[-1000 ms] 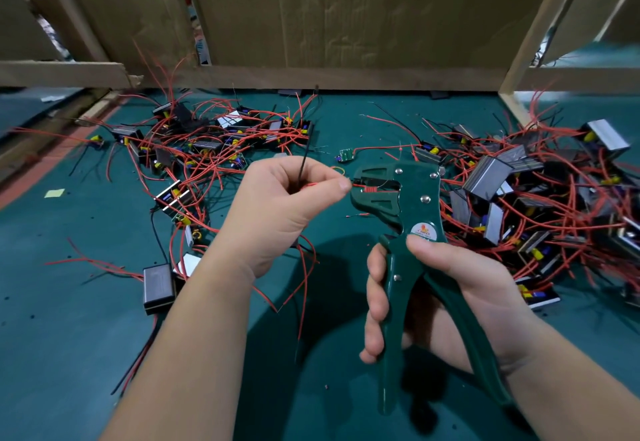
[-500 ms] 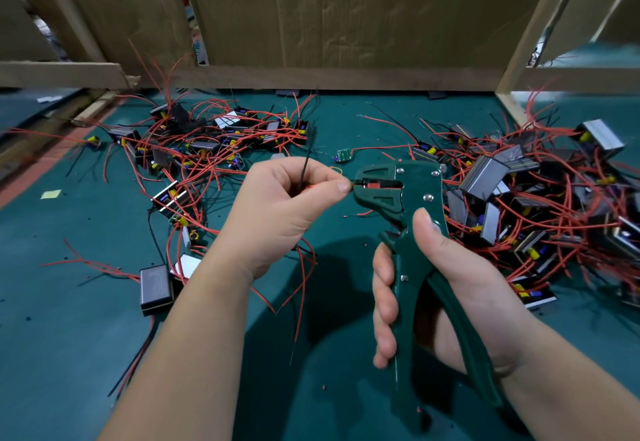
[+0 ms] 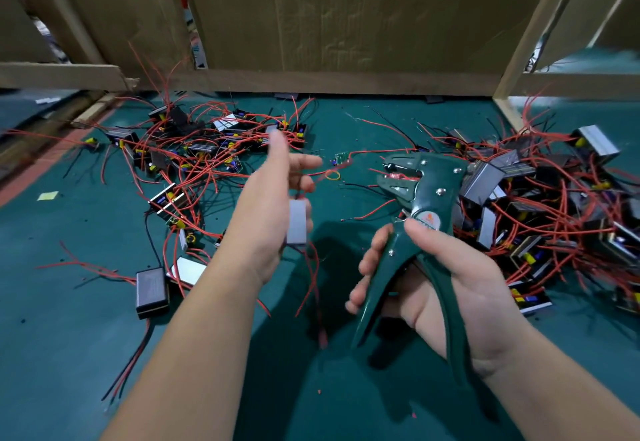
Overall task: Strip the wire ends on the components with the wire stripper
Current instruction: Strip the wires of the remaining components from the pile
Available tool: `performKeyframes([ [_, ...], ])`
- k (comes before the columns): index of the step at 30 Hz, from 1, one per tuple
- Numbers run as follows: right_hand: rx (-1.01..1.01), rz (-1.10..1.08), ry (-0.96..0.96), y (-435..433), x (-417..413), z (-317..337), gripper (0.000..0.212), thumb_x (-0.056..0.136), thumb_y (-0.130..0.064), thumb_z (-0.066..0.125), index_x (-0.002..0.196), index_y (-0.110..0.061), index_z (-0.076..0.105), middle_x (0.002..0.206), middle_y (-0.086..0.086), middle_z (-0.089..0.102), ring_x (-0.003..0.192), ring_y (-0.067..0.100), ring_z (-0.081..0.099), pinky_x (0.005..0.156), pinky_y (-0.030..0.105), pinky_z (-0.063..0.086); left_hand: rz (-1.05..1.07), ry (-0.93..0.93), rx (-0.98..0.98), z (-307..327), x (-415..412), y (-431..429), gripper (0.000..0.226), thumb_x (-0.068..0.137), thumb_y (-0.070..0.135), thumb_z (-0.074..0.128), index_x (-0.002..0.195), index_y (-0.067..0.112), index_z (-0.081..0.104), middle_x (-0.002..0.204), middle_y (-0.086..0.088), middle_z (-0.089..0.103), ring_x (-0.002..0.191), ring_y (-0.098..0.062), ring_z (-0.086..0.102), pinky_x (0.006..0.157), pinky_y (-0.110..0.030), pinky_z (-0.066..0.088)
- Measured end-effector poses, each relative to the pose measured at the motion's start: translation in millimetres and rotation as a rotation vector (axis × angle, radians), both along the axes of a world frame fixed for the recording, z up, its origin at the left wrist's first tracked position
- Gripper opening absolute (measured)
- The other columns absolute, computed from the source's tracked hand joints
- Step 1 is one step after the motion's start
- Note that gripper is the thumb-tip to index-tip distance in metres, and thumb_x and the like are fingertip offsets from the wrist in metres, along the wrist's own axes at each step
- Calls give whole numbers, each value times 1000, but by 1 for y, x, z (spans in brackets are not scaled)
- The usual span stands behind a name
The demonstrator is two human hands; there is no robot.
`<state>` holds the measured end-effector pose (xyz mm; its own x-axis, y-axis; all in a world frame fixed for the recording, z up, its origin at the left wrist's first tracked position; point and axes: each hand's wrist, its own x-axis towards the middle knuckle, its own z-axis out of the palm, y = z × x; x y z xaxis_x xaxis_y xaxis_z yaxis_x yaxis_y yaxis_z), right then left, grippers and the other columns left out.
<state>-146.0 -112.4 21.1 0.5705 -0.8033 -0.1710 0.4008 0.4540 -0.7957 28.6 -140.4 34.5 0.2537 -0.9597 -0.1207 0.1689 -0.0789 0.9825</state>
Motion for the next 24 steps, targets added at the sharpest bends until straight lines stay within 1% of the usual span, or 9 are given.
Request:
performKeyframes([
  [3, -101, 73, -72, 2, -2, -1, 49, 60, -35, 82, 93, -1, 68, 117, 23, 61, 65, 41, 62, 63, 49, 52, -36, 257, -40, 4, 2, 2, 67, 92, 68, 17, 105, 17, 60, 72, 2, 46, 59, -12, 38, 57, -28, 32],
  [7, -166, 169, 69, 6, 1, -3, 60, 58, -35, 84, 108, -5, 67, 80, 34, 60, 66, 42, 62, 64, 48, 51, -339, 492, -57, 6, -14, 11, 94, 75, 83, 16, 133, 14, 42, 104, -13, 50, 78, -26, 50, 51, -23, 36],
  [10, -172, 65, 124, 3, 1, -6, 46, 57, -23, 78, 101, -12, 72, 88, 35, 59, 63, 42, 61, 67, 56, 47, -342, 394, -111, 4, -16, 6, 95, 70, 82, 11, 131, 18, 44, 113, -15, 53, 86, -26, 54, 59, -31, 35],
  [13, -232, -91, 16, -2, -3, 0, 50, 53, -15, 82, 102, -15, 73, 102, 19, 66, 61, 40, 62, 66, 57, 52, -147, 47, -183, 0, -5, -1, 84, 79, 71, 2, 122, 21, 55, 104, -4, 59, 85, -15, 50, 82, -33, 37],
  [16, -294, -276, -65, -10, -13, 7, 42, 65, -13, 68, 107, -13, 67, 91, 11, 67, 63, 39, 65, 65, 54, 55, 185, -690, -333, -8, 15, -3, 37, 98, 47, 38, 95, 20, 63, 96, -2, 56, 86, -6, 44, 86, -26, 36],
  [18, -274, -326, -69, -16, -21, 12, 54, 63, -18, 64, 115, -11, 54, 88, 9, 61, 63, 40, 66, 66, 55, 54, 417, -997, -300, -15, 33, -4, 15, 91, 20, 56, 93, 14, 70, 102, -5, 59, 101, -13, 48, 92, -26, 35],
  [20, -216, -359, -41, -19, -26, 14, 57, 64, -21, 61, 118, -7, 47, 106, 19, 59, 63, 39, 66, 63, 51, 55, 603, -1088, -182, -19, 48, -3, 23, 84, 11, 56, 100, 17, 72, 114, -6, 57, 111, -25, 47, 95, -30, 33],
  [21, -193, -367, -29, -19, -28, 14, 49, 67, -21, 56, 114, -5, 51, 116, 22, 59, 63, 38, 65, 62, 48, 55, 667, -1103, -92, -20, 55, -2, 29, 82, 10, 54, 105, 20, 70, 118, -6, 55, 114, -28, 44, 94, -33, 32],
  [24, -148, -299, -6, -18, -28, 16, 26, 68, -22, 54, 80, -8, 72, 117, 27, 63, 66, 37, 63, 63, 47, 56, 676, -1143, 303, -24, 75, -1, 48, 83, 10, 53, 129, 23, 52, 135, -13, 45, 125, -35, 34, 99, -43, 31],
])
